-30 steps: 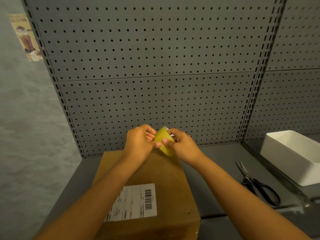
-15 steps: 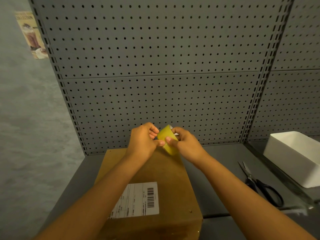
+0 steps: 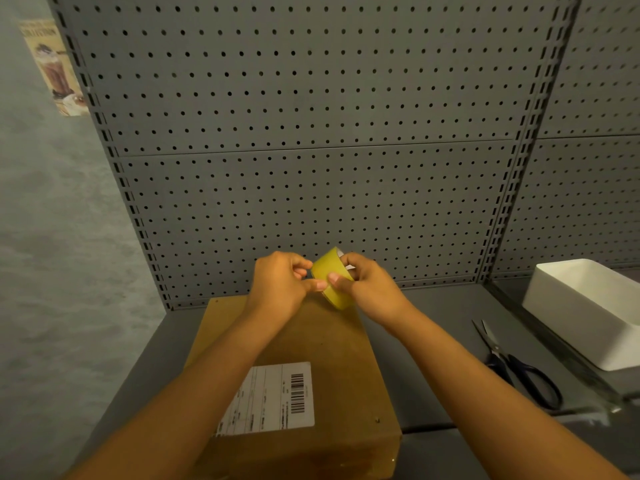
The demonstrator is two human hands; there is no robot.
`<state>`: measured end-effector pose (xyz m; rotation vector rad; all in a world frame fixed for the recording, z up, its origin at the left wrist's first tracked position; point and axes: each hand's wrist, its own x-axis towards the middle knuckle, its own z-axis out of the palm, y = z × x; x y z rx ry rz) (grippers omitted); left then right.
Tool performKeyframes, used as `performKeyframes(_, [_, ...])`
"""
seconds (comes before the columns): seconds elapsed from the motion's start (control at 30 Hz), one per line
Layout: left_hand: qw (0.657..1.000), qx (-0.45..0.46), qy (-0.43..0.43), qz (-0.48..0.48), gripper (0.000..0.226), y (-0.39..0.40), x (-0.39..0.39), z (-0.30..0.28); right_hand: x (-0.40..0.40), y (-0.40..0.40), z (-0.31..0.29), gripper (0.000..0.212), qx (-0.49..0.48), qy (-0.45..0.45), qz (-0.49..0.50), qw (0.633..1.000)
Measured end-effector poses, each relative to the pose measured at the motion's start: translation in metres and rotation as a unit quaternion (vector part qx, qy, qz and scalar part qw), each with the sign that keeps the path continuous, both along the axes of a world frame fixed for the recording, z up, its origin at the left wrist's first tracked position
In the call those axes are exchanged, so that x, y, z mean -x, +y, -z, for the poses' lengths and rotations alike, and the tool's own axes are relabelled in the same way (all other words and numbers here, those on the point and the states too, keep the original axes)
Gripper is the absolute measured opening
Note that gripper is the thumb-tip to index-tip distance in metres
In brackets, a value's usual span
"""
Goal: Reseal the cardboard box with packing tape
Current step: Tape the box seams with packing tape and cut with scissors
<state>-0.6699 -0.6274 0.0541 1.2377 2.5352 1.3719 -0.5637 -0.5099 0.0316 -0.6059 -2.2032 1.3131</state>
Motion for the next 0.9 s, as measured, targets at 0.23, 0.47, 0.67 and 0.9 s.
performKeyframes(0.23, [0.999, -0.019, 0.026, 0.002, 0.033, -0.005, -0.002, 0.004, 0.002, -0.003, 0.0, 0.035, -0.017, -0.009, 0.002, 1.0])
performKeyframes(0.47, [1.0, -0.019, -0.005, 0.006, 0.024, -0.009, 0.001, 0.0, 0.002, -0.004, 0.0, 0.035, -0.022, -0.012, 0.0, 1.0])
performKeyframes(0.67, [0.999, -0.017, -0.047, 0.02, 0.004, -0.009, 0.011, -0.004, -0.001, -0.004, 0.0, 0.018, -0.024, -0.018, -0.019, 0.999])
performKeyframes(0.9, [0.998, 0.055, 0.016, 0.0, 0.013, -0.001, 0.008, -0.001, 0.0, -0.006, 0.0, 0.014, -0.043, -0.021, -0.025, 0.999])
